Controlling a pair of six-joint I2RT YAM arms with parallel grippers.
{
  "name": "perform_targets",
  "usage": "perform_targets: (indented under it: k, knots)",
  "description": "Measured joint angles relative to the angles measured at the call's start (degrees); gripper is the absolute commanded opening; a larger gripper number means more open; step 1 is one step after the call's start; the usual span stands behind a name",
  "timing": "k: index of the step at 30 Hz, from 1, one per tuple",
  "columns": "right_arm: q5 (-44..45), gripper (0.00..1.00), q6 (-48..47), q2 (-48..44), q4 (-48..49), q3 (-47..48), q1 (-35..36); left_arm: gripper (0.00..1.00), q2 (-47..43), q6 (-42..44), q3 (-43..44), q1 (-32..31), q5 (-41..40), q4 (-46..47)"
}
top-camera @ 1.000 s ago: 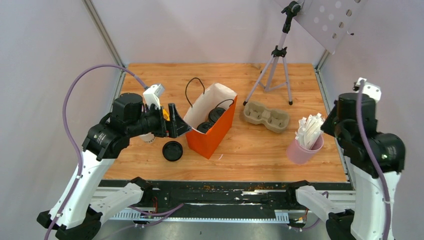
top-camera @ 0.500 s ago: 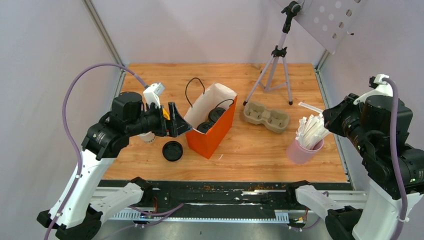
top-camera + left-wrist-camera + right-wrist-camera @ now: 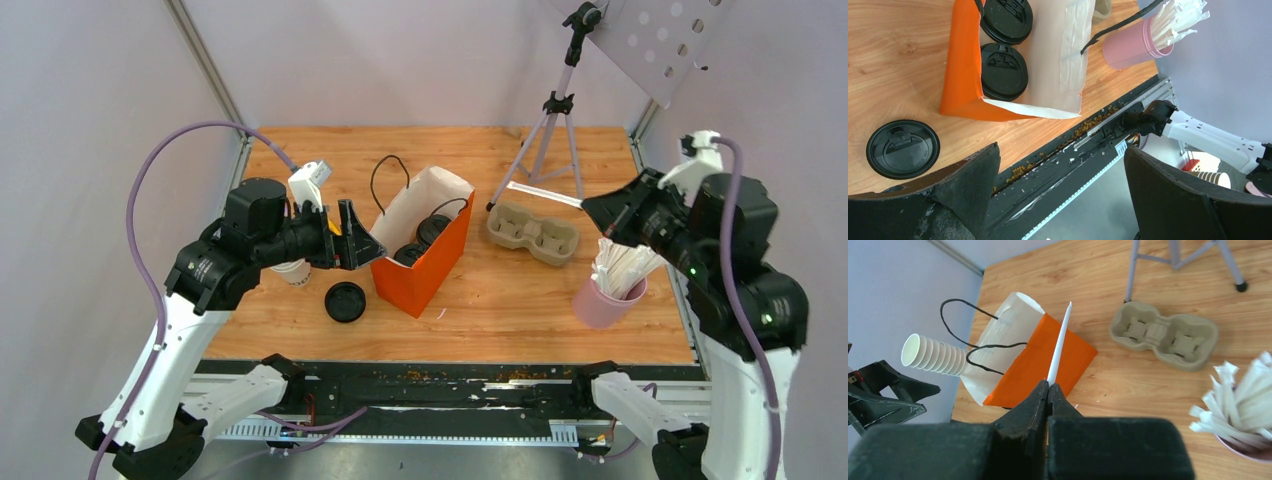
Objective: Pack the takeout coffee
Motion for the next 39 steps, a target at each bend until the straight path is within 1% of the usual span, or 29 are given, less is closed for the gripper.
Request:
perform_targets:
  k: [5,10,13,21,25,29,34,39]
  knots:
    - [-6.54,0.0,0.39,5.66,6.67,-1.95,0.04,1.0,0.0,-0.02,0.0,0.0,-0.07,-0.02]
    - [-8.87,0.0,0.35,11.39,11.02,-0.61,2.16,1.0,0.0,-0.04,0.04,0.0,-0.22,-0.02]
    - [-9.07,0.01,0.35,14.08,12.28,0.55,5.57,1.0,0.07,-0.04,0.46,0.0,-0.31,-0.24]
    - [-7.1,0.07,0.39,17.51,13.31,0.85,16.37,1.0,-0.11,0.04,1.95,0.0,-0.85,-0.55]
    - [-4.94,0.18,0.59,19.76,13.64,1.03,20.7,1.0,-0.24,0.04,1.95,0.0,-0.83,-0.63]
    - [-3.87,0.26,0.87,24.11,14.34,2.58,24.57,1.0,-0.5,0.02,1.95,0.0,-0.83,-0.83]
    - [-3.65,0.4,1.01,28.39,14.4,4.79,26.16,1.0,-0.72,0.04,1.95,0.0,-0.83,-0.87]
    - [-0.85,0.42,0.74,27.47,12.87,4.94,26.16,1.0,-0.72,0.04,1.92,0.0,-0.83,-0.85]
